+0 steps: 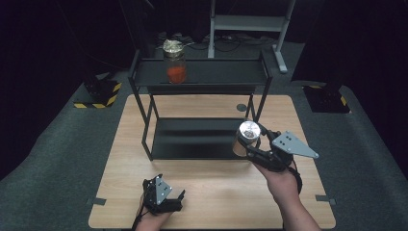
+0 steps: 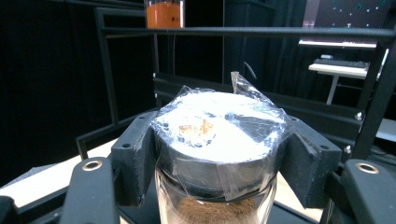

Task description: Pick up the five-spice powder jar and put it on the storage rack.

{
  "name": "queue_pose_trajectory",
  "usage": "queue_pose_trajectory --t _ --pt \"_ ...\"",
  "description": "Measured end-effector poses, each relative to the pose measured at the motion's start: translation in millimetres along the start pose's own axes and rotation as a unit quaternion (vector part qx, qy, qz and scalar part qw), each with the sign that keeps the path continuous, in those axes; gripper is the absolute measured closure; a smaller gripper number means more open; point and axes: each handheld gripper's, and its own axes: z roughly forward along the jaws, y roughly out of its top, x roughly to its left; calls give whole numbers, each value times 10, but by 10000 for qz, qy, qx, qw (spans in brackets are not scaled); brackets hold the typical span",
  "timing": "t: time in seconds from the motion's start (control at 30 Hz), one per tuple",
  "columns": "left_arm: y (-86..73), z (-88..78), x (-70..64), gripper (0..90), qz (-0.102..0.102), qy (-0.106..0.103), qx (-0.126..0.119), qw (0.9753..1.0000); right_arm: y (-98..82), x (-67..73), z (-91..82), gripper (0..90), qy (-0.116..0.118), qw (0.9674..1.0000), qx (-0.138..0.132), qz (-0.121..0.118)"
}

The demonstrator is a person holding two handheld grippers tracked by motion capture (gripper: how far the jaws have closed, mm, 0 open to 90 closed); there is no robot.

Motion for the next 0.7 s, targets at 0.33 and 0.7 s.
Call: queue_pose_trajectory --t 0.33,0.7 --pt "-3 0 14 11 -52 -17 -5 10000 174 30 90 337 20 9999 -110 -66" --pt "-12 -4 21 11 -71 -25 -30 10000 353 52 188 338 22 9995 -294 -115"
